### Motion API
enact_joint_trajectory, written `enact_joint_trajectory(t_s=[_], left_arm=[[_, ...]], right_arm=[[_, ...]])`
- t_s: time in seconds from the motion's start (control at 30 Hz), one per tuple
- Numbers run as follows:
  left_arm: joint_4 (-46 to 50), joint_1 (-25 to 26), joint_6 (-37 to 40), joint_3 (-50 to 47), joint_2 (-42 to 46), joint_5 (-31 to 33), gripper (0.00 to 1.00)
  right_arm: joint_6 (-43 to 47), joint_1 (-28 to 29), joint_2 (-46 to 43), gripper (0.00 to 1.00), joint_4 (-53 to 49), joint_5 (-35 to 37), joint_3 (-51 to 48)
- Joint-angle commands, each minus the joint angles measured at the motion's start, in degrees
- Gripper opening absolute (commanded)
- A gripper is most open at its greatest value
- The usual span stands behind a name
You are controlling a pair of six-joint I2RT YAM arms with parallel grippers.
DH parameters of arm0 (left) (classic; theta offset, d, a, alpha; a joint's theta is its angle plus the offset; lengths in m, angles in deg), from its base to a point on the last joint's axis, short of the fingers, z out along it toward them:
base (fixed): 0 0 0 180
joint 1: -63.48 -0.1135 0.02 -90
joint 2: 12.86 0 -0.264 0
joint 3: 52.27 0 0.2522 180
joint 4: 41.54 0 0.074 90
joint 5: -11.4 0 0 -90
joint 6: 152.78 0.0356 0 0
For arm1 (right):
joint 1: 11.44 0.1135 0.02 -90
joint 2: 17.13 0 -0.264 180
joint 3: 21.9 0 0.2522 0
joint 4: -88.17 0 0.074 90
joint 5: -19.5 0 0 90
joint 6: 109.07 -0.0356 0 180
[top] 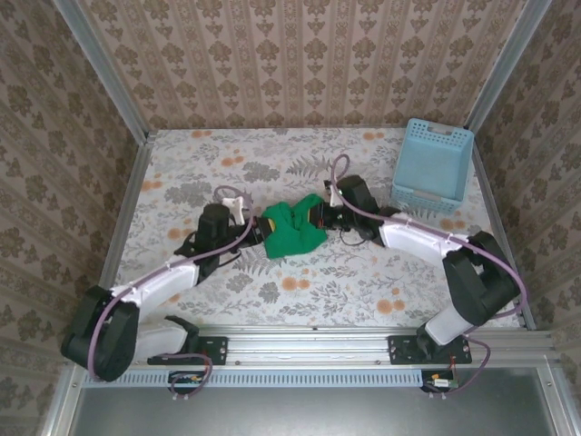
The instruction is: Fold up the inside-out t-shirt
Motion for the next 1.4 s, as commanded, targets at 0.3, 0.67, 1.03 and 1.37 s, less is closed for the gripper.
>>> enact_joint_trajectory(t_s=[0.3,0.67,1.03,1.37], left_arm=[[12.48,7.01,0.03,-7.77,16.66,15.9,0.0],[5.92,-0.71,4.24,1.16,-2.98,10.08,0.0],[1.03,-1.93,4.06,3.48,-14.59,7.99,0.0],[12.88,-4.63,5.55,7.19,-10.42,10.08,0.31]], right_arm=[[-0.97,3.84,-11.4,0.0,-0.15,4.43,-8.47],[0.32,1.65,-2.37,0.0,-1.26,9.15,-3.72],[-0.31,-1.42,7.54,0.0,0.82,7.63,-1.17],[1.22,-1.6,6.5,0.45,-5.33,8.87,2.0]])
